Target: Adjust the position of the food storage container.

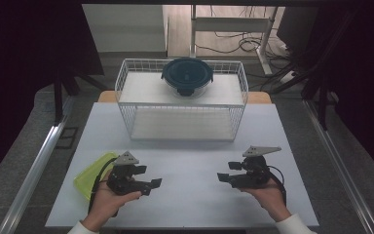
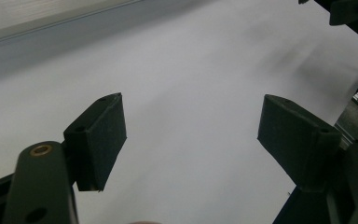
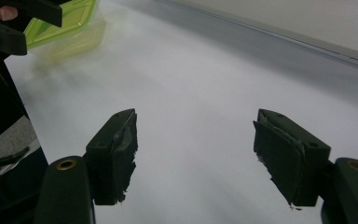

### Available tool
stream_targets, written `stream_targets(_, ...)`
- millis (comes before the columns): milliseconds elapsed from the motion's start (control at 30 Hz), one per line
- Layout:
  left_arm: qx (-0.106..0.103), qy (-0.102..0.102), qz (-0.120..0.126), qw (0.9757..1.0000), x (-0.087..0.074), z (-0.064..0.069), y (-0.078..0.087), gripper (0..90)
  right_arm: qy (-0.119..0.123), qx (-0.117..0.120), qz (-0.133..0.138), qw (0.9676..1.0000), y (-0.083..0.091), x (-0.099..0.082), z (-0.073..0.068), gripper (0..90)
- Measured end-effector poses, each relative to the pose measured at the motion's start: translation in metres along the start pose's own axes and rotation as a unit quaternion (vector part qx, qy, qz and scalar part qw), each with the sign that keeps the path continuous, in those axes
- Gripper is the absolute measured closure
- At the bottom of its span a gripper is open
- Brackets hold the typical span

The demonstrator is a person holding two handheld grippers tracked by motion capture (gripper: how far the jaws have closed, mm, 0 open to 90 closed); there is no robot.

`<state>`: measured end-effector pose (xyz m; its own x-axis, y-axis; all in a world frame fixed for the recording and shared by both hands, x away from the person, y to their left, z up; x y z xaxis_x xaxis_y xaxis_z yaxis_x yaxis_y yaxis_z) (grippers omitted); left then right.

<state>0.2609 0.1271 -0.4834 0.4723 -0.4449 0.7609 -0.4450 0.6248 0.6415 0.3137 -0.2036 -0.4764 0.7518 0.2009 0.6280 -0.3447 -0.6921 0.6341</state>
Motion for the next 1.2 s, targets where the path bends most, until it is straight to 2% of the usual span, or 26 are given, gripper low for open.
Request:
stream_targets(300,0.006,-0.004,0.008,0.9999,0.006,-0.009,0.011,23.9,-0.01,-0.004,0.0,0.9999,-0.002,0.002,0.005,30.2)
stream_targets(367,0.012,0.001,0.007,0.9999,0.007,-0.012,0.017,24.4,-0.011,-0.004,0.002,0.9999,-0.002,0.001,0.004,30.2)
stream_targets(567,0.025,0.014,0.003,0.9996,0.013,-0.024,0.039,26.2,-0.006,-0.005,0.0,1.0,0.002,-0.005,0.002,30.2)
stream_targets(700,0.046,0.02,0.001,0.9987,0.016,-0.038,0.06,29.6,-0.006,-0.007,0.004,0.9999,0.005,-0.006,0.002,30.2)
stream_targets(800,0.064,0.022,0.0,0.9977,0.016,-0.051,0.074,32.5,-0.003,-0.006,0.002,1.0,0.005,-0.007,0.001,30.1)
stream_targets(900,0.076,0.033,-0.001,0.9966,0.015,-0.07,0.078,35.8,-0.003,-0.009,0.0,1.0,0.006,-0.01,0.002,30.2)
stream_targets(1000,0.092,0.046,-0.015,0.9946,0.01,-0.092,0.074,40.3,-0.009,-0.013,0.003,0.9999,0.007,-0.01,0.005,30.2)
stream_targets(1067,0.093,0.057,-0.025,0.9937,0.006,-0.106,0.07,44.1,-0.01,-0.014,0.003,0.9998,0.006,-0.01,0.005,30.1)
stream_targets(1133,0.103,0.059,-0.035,0.9923,0.002,-0.117,0.067,49.6,-0.009,-0.013,0.002,0.9999,0.005,-0.01,0.006,30.1)
stream_targets(1200,0.122,0.064,-0.05,0.9892,-0.003,-0.131,0.064,56.7,-0.009,-0.015,-0.001,0.9999,0.004,-0.01,0.006,30.1)
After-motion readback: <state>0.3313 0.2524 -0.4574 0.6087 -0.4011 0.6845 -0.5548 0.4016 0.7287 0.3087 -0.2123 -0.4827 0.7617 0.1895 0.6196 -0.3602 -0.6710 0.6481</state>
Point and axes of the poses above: each handheld gripper's, and its own axes: y roughly backward along the jaws, x roughly out of its top, z roughly to its right, the point moved 4 cm from there along -y, roughly forward along the jaws, and after that the axes turned 15 degrees about -y, right-handed, at the moved point
